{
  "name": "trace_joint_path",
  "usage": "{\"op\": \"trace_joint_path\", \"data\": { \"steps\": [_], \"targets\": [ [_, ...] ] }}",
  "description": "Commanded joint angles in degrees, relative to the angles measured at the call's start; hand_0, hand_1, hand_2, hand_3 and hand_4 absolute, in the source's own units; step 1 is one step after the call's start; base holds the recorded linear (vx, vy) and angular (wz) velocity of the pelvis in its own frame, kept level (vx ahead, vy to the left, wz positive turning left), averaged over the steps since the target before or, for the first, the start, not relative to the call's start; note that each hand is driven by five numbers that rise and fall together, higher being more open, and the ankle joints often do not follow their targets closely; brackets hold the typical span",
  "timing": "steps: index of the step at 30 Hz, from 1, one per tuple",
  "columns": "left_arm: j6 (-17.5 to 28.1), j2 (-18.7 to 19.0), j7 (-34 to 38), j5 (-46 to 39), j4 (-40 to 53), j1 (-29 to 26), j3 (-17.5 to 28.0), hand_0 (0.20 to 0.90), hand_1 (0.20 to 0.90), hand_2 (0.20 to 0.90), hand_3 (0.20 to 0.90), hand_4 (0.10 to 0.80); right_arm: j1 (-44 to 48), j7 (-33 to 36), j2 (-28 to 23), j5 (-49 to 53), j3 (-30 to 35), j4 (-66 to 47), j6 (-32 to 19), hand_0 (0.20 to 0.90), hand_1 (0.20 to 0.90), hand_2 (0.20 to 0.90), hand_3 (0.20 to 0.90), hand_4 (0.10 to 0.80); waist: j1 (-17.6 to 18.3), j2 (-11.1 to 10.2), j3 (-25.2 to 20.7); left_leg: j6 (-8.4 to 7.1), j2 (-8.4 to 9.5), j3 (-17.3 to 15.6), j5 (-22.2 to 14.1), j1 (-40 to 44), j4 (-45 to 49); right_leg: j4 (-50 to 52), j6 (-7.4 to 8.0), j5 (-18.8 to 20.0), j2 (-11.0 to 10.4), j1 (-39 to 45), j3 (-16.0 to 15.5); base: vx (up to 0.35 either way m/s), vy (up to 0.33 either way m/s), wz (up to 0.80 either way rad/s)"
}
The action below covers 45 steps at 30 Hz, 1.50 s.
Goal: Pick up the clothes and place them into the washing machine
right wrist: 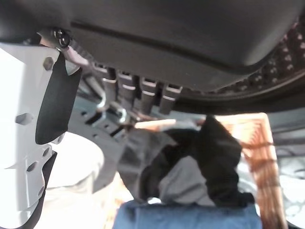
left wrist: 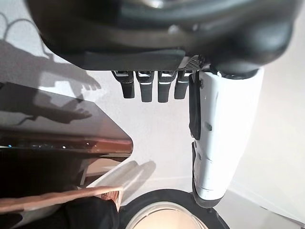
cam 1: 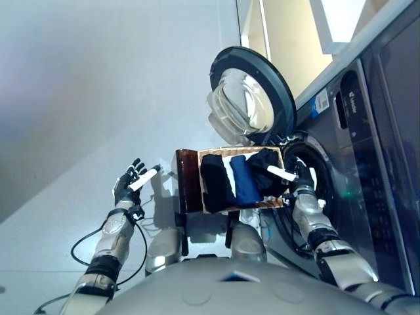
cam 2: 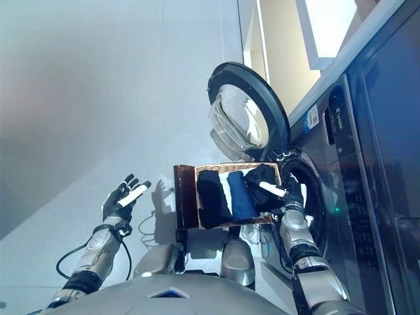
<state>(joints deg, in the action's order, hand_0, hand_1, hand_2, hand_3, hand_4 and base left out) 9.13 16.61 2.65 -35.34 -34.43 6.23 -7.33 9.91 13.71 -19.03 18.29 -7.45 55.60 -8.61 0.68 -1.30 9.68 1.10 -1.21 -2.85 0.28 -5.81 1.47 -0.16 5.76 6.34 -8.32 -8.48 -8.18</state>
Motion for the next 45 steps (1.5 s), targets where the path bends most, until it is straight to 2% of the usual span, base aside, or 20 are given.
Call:
{"op": "trace_joint_path", "data": {
  "steps": [1, 2, 3, 5, 8, 11, 13, 14, 17, 20, 26, 33, 39, 45],
  "targets": [
    [3.66, 1.85, 0.12, 1.63, 3.41, -2.65, 0.20, 0.900, 0.900, 0.900, 0.900, 0.800, 4.64, 1.40, -3.55, -2.10, -1.61, -0.31, -2.68, 0.900, 0.900, 0.900, 0.900, 0.800, -2.08, -0.73, 0.69, -6.24, -2.87, 5.66, 1.00, -7.83, 14.71, 7.83, -1.41, -6.80, 1.38, -1.72, 2.03, -0.119, 0.002, 0.04],
    [3.72, 1.50, 0.24, 1.26, 3.28, -2.95, -0.56, 0.900, 0.900, 0.900, 0.900, 0.800, 6.04, 2.13, -4.52, -2.01, -1.78, 1.15, -2.67, 0.900, 0.900, 0.900, 0.900, 0.800, -2.28, 0.04, 0.37, -5.53, -2.03, 7.70, 1.60, -10.54, 8.67, 7.74, -1.07, -7.42, 1.48, -2.37, 1.64, -0.063, 0.089, 0.04],
    [3.76, 1.38, 0.47, 1.14, 3.13, -2.92, -0.92, 0.900, 0.900, 0.900, 0.900, 0.800, 6.75, 2.28, -4.94, -1.67, -1.83, 2.39, -2.55, 0.900, 0.900, 0.900, 0.900, 0.800, -2.46, 0.25, 0.31, -5.08, -1.19, 8.33, 1.94, -11.77, 7.68, 8.85, -0.92, -7.05, 1.34, -3.40, 2.06, 0.010, 0.159, 0.03],
    [3.48, 1.66, 0.13, 0.59, 3.33, -2.65, -1.28, 0.900, 0.900, 0.900, 0.900, 0.800, 7.44, 2.21, -5.06, -2.09, -1.81, 2.97, -1.93, 0.900, 0.900, 0.900, 0.900, 0.800, -1.79, 0.74, -0.33, -4.01, -0.99, 5.85, 1.08, -11.89, 7.64, 12.01, -0.54, -7.63, 0.51, -6.25, 3.18, 0.020, 0.137, 0.01],
    [3.57, 1.78, 0.09, 0.93, 2.43, -2.99, -1.77, 0.900, 0.900, 0.900, 0.900, 0.800, 9.29, 2.14, -4.80, -1.25, -2.12, 5.29, -1.64, 0.900, 0.900, 0.900, 0.900, 0.800, -2.13, 0.80, -0.46, -3.08, 0.04, 4.82, 0.70, -11.69, 7.05, 12.25, -0.17, -7.36, -0.35, -7.63, 4.66, -0.007, 0.164, -0.14],
    [4.07, 2.29, 0.00, 0.84, 3.10, -2.48, -1.85, 0.900, 0.900, 0.900, 0.900, 0.800, 10.35, 1.98, -4.49, -1.58, -2.58, 6.78, -1.18, 0.900, 0.900, 0.900, 0.900, 0.800, -2.96, 0.49, -0.19, -1.85, 0.86, 2.06, -0.13, -10.88, 6.18, 11.37, 1.29, -6.05, -2.02, -7.89, 5.02, 0.021, 0.189, -0.27],
    [4.03, 2.45, 0.09, 0.88, 3.08, -2.55, -1.66, 0.900, 0.900, 0.900, 0.900, 0.800, 10.34, 1.83, -4.27, -1.84, -2.77, 6.88, -1.00, 0.900, 0.900, 0.900, 0.900, 0.800, -3.12, 0.41, 0.00, -1.51, 0.95, 1.60, -0.40, -10.61, 6.14, 12.02, 1.64, -5.84, -2.30, -8.23, 5.23, -0.014, 0.079, -0.22],
    [4.23, 3.10, 0.29, 0.65, 3.77, -2.82, -1.33, 0.900, 0.900, 0.900, 0.900, 0.800, 10.80, 1.68, -4.14, -1.99, -3.36, 6.64, -0.90, 0.900, 0.900, 0.900, 0.900, 0.800, -2.64, 0.47, 0.99, -1.07, 0.91, 1.35, -0.26, -10.97, 6.28, 14.61, 2.06, -5.27, -1.93, -10.33, 6.54, -0.090, 0.052, -0.12],
    [4.82, 3.55, 0.46, 0.16, 4.53, -3.45, -0.97, 0.900, 0.900, 0.900, 0.900, 0.800, 11.77, 1.91, -3.96, -1.83, -3.86, 6.48, -0.95, 0.900, 0.900, 0.900, 0.900, 0.800, -2.53, -0.10, 1.77, -1.14, 1.25, 0.77, -0.74, -12.56, 7.20, 10.90, 2.09, -3.26, -2.52, -11.23, 6.63, -0.088, -0.012, -0.09],
    [5.14, 3.69, 1.39, -0.28, 5.04, -4.14, -0.12, 0.900, 0.900, 0.900, 0.900, 0.800, 11.95, 2.10, -3.68, -2.57, -4.65, 6.30, -1.06, 0.900, 0.900, 0.900, 0.900, 0.800, -2.73, -0.74, 2.08, -1.40, 0.48, 0.59, -1.48, -15.68, 10.32, 10.69, 1.44, -3.59, -2.24, -12.98, 5.89, -0.041, -0.061, -0.05],
    [5.23, 2.69, 1.90, -1.02, 7.48, -4.87, -0.63, 0.900, 0.900, 0.900, 0.900, 0.800, 12.43, 3.76, -7.06, -6.00, -3.55, 7.06, -0.14, 0.900, 0.900, 0.900, 0.900, 0.800, -2.11, 0.07, 2.79, -2.78, -0.34, 1.71, -2.98, -21.49, 16.62, 17.59, 0.87, -6.81, -2.48, -17.62, 2.86, -0.008, -0.059, 0.07],
    [5.19, 2.98, 1.68, -1.00, 7.93, -6.00, -2.39, 0.900, 0.900, 0.900, 0.900, 0.800, 14.82, 4.05, -10.36, -7.06, -4.41, 7.34, -0.44, 0.900, 0.900, 0.900, 0.900, 0.800, -1.98, 0.76, 4.09, -3.28, -0.79, 2.11, -5.28, -26.31, 22.81, 23.46, 0.45, -8.80, -2.86, -22.30, 2.91, -0.028, -0.013, 0.18],
    [5.64, 3.63, 2.27, -1.35, 9.35, -6.58, -1.92, 0.900, 0.900, 0.900, 0.900, 0.800, 18.19, 4.80, -13.08, -9.14, -6.00, 7.03, -0.71, 0.900, 0.900, 0.900, 0.900, 0.800, -2.28, 0.82, 5.02, -2.84, -0.96, 1.81, -8.43, -30.11, 28.94, 28.76, 0.12, -10.80, -3.09, -26.59, 4.14, -0.016, 0.027, 0.05],
    [5.85, 3.93, 2.56, -1.32, 9.69, -8.07, -2.26, 0.900, 0.900, 0.900, 0.900, 0.800, 20.87, 3.85, -12.84, -12.38, -9.55, 10.06, 0.40, 0.900, 0.900, 0.900, 0.900, 0.800, -2.53, 0.70, 5.92, -2.05, -0.81, 1.67, -10.73, -32.78, 33.51, 32.84, -0.46, -12.54, -3.16, -29.43, 4.72, -0.018, 0.024, -0.01]
  ]
}}
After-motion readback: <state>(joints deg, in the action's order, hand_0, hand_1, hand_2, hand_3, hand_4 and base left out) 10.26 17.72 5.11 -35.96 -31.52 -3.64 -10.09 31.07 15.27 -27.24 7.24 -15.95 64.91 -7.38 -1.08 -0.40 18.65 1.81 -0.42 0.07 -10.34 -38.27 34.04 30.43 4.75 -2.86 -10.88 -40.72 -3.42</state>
